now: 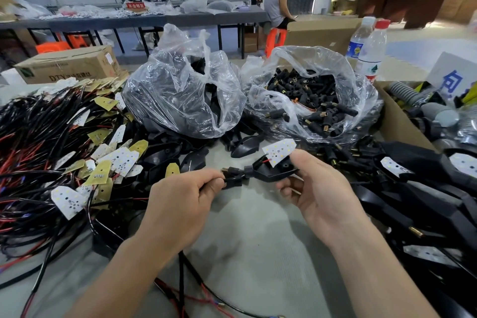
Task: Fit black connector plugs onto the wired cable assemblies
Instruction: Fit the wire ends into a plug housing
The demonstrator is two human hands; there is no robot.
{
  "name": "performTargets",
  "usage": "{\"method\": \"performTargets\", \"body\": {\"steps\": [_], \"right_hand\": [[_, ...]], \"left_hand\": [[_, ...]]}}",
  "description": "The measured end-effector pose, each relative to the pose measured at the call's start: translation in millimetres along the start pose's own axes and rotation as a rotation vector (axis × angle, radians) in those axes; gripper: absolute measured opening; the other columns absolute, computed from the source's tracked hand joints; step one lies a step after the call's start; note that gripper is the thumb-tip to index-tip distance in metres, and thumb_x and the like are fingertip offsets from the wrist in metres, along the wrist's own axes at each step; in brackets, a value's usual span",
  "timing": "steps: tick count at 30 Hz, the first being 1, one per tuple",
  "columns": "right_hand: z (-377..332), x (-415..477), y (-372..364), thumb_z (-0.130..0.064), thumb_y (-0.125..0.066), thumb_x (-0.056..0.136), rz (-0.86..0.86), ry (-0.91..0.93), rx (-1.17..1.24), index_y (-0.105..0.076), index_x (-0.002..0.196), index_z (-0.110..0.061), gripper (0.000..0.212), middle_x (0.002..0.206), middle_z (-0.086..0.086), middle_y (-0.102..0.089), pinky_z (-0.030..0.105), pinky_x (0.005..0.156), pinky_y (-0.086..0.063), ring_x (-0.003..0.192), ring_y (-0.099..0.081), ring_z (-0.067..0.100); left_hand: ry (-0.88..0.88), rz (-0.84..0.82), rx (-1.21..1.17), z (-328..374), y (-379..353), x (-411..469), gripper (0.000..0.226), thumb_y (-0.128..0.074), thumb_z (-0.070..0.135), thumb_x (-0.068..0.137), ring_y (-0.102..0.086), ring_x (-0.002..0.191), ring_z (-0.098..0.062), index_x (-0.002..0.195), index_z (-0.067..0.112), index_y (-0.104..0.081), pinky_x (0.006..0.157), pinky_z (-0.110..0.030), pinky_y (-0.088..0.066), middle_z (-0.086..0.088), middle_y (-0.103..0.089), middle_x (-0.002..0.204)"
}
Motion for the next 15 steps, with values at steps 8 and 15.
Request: {"method": "performTargets", "body": {"steps": [8, 15], "right_hand": [[-1, 2, 7, -0.01, -0.067, 0.093, 0.079, 0.04, -0.018, -0.076, 0.095, -0.008, 0.01, 0.078, 0.013, -0.072, 0.022, 0.048, -0.045, 0.055, -0.054, 0.019], [-1, 1, 5, -0.016, -0.067, 0.091, -0.016, 0.014, -0.079, -0.08, 0.092, -0.015, 0.014, 0.085, 0.009, -0.073, 0.025, 0.055, -0.044, 0.063, -0.056, 0.017]], "left_hand": [[-0.034, -0.167, -0.069, -15, 0, 8, 0.026, -0.07, 0.029, 0.096, -0.065, 0.087, 0.003, 0.105, 0.052, -0.062, 0.078, -0.017, -0.046, 0.032, -0.071, 0.086], [-0.011, -0.221, -0.277, -19, -4, 11, 0.012, -0.061, 0.04, 0.089, -0.063, 0.071, -0.015, 0.095, 0.044, -0.071, 0.069, -0.032, -0.05, 0.004, -0.074, 0.08]]}}
Point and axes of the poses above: each hand's wrist, its own x-axis towards the middle knuckle, its own y-axis out of the back of the hand, z = x × y, the point moved 3 cm from there along x, towards the middle knuckle
